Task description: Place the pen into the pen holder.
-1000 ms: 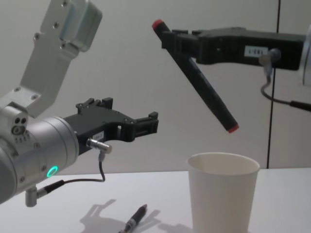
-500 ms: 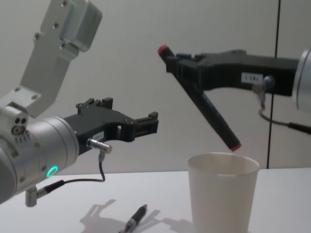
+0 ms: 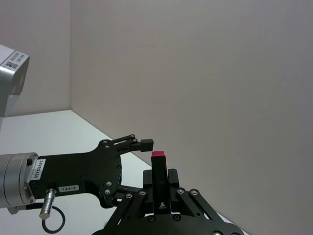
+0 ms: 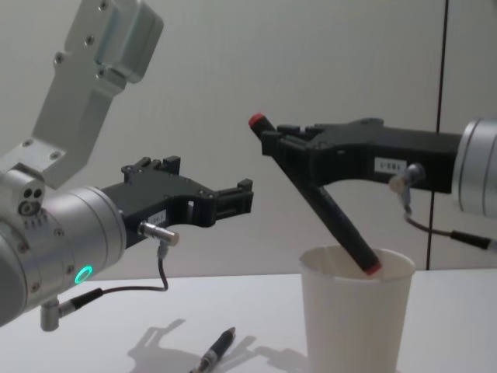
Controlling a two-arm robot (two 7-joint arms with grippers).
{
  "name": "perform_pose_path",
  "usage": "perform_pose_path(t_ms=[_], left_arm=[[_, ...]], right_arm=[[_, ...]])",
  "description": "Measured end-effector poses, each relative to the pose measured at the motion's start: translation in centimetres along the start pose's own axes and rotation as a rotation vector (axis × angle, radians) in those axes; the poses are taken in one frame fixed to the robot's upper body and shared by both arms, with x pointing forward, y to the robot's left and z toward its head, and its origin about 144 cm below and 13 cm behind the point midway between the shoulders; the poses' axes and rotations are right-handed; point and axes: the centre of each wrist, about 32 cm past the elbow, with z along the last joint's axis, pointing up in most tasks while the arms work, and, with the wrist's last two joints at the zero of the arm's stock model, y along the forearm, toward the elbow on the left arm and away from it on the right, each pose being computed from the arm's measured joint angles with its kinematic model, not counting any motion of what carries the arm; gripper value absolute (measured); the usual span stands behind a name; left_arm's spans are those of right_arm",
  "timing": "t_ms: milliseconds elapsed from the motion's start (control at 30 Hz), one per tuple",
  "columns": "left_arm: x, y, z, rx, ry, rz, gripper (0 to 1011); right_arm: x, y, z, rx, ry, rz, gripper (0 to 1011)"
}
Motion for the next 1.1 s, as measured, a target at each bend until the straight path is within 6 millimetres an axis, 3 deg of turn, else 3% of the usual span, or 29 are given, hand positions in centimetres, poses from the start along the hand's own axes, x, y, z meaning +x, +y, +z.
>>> perform_pose_path(t_ms=[1100], left_arm=[[0.0, 0.0, 0.0, 0.000, 0.000, 0.000, 1001]], right_arm=[[-0.2, -1.0, -1.2, -0.070, 0.016, -0.005, 166]])
